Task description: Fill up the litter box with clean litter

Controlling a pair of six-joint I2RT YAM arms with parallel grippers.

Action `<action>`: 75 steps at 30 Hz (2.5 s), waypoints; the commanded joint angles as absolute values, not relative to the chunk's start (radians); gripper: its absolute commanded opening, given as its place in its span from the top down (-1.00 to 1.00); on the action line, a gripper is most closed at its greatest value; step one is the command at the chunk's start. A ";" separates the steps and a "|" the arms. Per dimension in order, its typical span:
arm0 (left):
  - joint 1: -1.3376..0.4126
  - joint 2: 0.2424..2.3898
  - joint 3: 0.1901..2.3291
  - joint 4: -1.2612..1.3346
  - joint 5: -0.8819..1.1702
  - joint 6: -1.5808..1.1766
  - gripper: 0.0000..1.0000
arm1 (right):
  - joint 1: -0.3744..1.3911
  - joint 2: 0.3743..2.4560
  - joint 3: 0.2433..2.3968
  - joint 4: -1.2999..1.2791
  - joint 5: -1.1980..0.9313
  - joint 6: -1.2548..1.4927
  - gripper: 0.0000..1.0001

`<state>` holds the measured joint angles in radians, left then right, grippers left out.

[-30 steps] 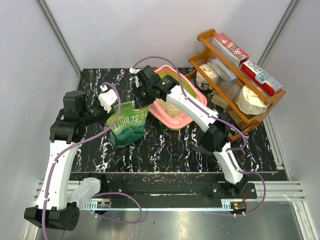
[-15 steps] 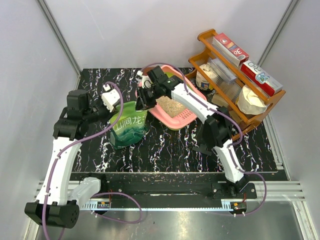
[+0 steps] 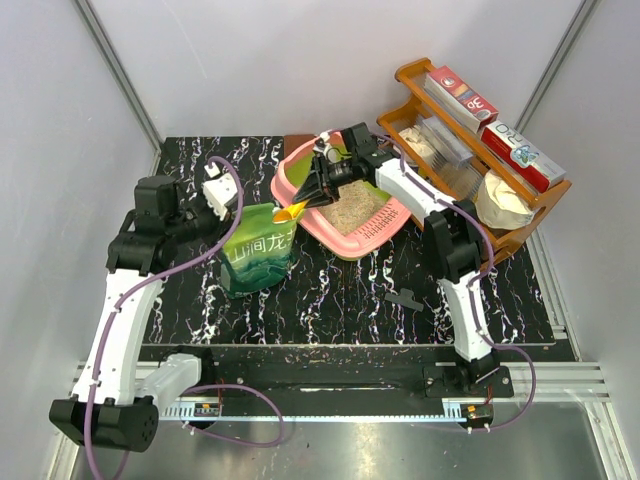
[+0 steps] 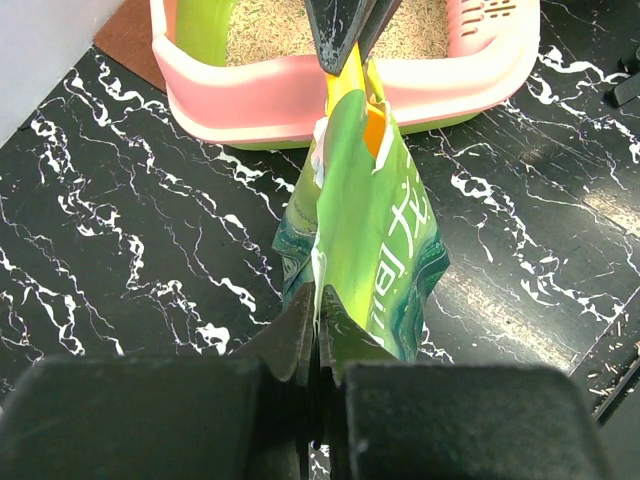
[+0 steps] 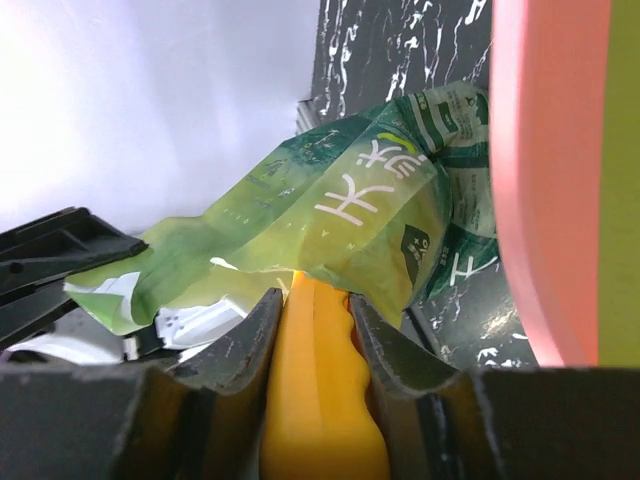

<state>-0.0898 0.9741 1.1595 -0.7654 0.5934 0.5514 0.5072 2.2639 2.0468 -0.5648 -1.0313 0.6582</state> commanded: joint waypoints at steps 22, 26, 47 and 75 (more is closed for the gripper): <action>-0.078 0.996 1.236 -0.652 0.572 0.482 1.00 | 0.394 1.933 1.496 0.316 -0.973 1.181 1.00; -0.072 0.989 1.235 -0.649 0.561 0.488 1.00 | 0.368 1.924 1.489 0.311 -1.000 1.192 1.00; -0.067 0.980 1.233 -0.627 0.604 0.434 1.00 | 0.324 1.819 1.482 0.156 -0.991 1.042 1.00; -0.067 0.989 1.216 -0.609 0.581 0.434 1.00 | 0.146 1.812 1.468 0.131 -0.942 1.022 1.00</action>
